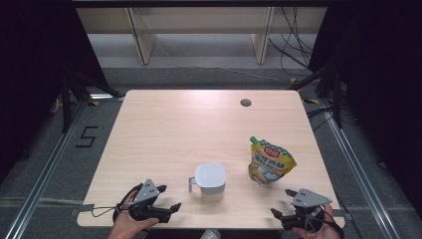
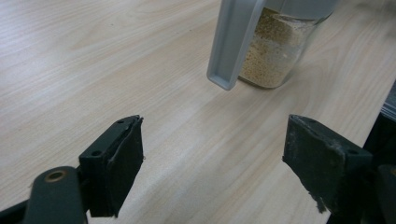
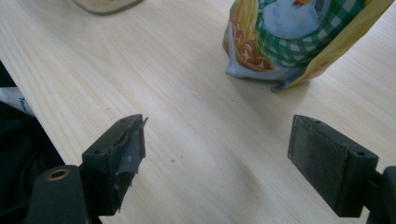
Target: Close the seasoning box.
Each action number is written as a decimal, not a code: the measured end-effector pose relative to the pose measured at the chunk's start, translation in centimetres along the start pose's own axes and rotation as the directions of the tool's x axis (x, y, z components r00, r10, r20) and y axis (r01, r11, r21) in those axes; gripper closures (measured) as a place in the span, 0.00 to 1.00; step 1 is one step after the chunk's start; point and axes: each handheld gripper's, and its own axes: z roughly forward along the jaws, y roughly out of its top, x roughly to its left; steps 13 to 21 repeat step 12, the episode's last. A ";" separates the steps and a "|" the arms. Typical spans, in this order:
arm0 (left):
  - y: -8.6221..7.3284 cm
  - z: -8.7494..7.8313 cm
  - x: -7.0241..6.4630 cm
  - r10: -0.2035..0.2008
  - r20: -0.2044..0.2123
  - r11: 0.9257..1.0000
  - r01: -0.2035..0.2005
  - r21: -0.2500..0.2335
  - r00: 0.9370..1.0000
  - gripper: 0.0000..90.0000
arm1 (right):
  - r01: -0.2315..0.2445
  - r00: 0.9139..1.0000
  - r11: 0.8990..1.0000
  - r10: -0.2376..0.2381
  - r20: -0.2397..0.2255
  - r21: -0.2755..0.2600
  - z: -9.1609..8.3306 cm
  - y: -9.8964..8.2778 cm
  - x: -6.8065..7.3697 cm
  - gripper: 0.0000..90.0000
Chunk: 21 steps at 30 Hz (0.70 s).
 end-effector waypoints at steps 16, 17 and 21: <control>0.0 -0.1 0.7 -0.033 -0.025 0.999 0.033 -0.029 0.999 0.22 | -0.024 1.000 1.000 0.024 0.014 0.020 0.1 -0.3 -0.4 0.22; 0.0 -0.1 0.7 -0.033 -0.025 0.999 0.033 -0.029 0.999 0.22 | -0.024 1.000 1.000 0.024 0.014 0.020 0.1 -0.3 -0.4 0.22; 0.0 -0.1 0.7 -0.033 -0.025 0.999 0.033 -0.029 0.999 0.22 | -0.024 1.000 1.000 0.024 0.014 0.020 0.1 -0.3 -0.4 0.22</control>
